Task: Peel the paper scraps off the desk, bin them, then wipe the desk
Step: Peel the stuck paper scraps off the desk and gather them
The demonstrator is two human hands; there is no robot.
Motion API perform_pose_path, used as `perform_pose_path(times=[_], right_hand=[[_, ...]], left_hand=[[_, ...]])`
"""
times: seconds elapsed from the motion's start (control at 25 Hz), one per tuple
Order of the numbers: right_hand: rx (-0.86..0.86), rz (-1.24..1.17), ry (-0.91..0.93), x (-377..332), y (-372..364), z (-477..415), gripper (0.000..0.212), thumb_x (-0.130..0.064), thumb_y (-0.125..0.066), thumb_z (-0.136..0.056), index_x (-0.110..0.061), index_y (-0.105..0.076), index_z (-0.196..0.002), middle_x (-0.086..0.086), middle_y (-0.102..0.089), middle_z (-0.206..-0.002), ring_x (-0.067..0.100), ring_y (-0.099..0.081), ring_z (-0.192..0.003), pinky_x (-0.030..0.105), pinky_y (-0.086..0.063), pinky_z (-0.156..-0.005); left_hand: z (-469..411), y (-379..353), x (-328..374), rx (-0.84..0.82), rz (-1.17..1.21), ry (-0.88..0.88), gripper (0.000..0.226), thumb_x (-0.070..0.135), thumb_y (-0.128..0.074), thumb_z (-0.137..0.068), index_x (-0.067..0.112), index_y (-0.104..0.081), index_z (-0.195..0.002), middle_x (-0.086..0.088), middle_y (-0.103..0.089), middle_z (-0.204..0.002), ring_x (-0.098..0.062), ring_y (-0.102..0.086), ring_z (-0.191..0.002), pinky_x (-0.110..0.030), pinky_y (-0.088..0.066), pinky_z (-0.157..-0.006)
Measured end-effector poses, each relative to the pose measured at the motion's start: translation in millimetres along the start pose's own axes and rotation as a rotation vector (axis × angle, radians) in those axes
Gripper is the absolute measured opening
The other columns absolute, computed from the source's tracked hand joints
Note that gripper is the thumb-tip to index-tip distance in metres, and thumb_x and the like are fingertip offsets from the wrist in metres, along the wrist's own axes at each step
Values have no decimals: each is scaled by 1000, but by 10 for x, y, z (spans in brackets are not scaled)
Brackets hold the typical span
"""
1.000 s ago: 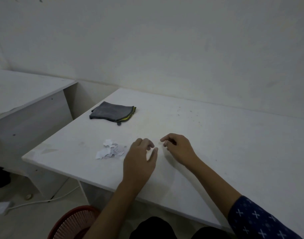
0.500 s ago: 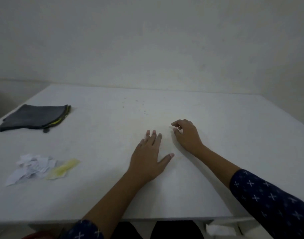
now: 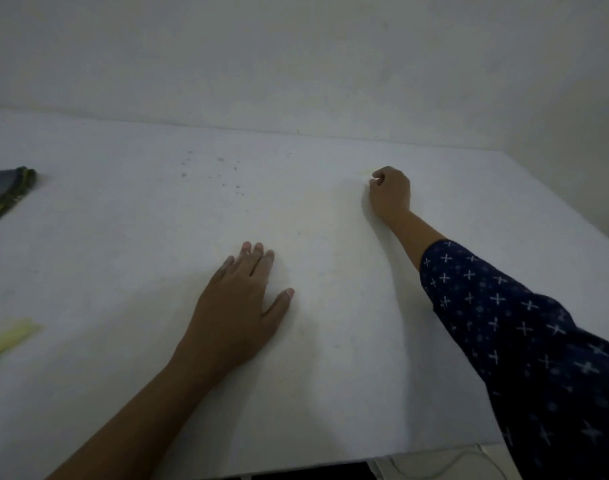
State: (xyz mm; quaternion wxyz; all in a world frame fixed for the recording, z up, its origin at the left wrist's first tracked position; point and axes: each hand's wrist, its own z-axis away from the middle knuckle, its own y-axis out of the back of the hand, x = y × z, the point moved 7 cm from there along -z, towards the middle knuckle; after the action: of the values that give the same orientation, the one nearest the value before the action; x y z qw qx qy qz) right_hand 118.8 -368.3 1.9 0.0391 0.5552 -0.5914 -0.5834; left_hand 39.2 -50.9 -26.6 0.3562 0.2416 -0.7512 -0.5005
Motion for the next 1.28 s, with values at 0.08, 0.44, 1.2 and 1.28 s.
perform_pose_path(times=[0.08,0.44,1.2,1.28], right_hand=[[25,-19,-63,35,7,-211,24,-10,-47,-94,-6,-62,-111,12,-61,-119,26,-58,-109,28,-43,-86],[-121,48,-72,165,-113,-721,14,-12,-63,-86,-5,-73,-93,10,-70,-104,22,-62,-91,24,-45,-74],[-351,-742,19,-895,37,357,8,0,-61,-83,4,-67,-79,15,-66,-71,19,-65,-62,23,-56,-62],[-421,-863,-15,-1024,72,646,9,2,-61,-84,6,-66,-78,18,-65,-72,18,-65,-62,21,-55,-61]], left_hand=[[-5,10,2,4,4,14,82,62,-8,-78,19,-21,-146,0,-19,-156,-11,-8,-145,-22,0,-113],[-9,30,4,-1,24,37,80,63,-9,-79,22,-17,-147,4,-15,-156,-5,-3,-144,-23,5,-114],[2,149,14,118,111,13,79,59,-14,-80,20,0,-148,2,3,-156,-10,-1,-144,-22,5,-112],[18,219,47,205,114,-12,75,54,-24,-85,16,-8,-148,-4,-7,-156,-12,-9,-142,-29,-4,-113]])
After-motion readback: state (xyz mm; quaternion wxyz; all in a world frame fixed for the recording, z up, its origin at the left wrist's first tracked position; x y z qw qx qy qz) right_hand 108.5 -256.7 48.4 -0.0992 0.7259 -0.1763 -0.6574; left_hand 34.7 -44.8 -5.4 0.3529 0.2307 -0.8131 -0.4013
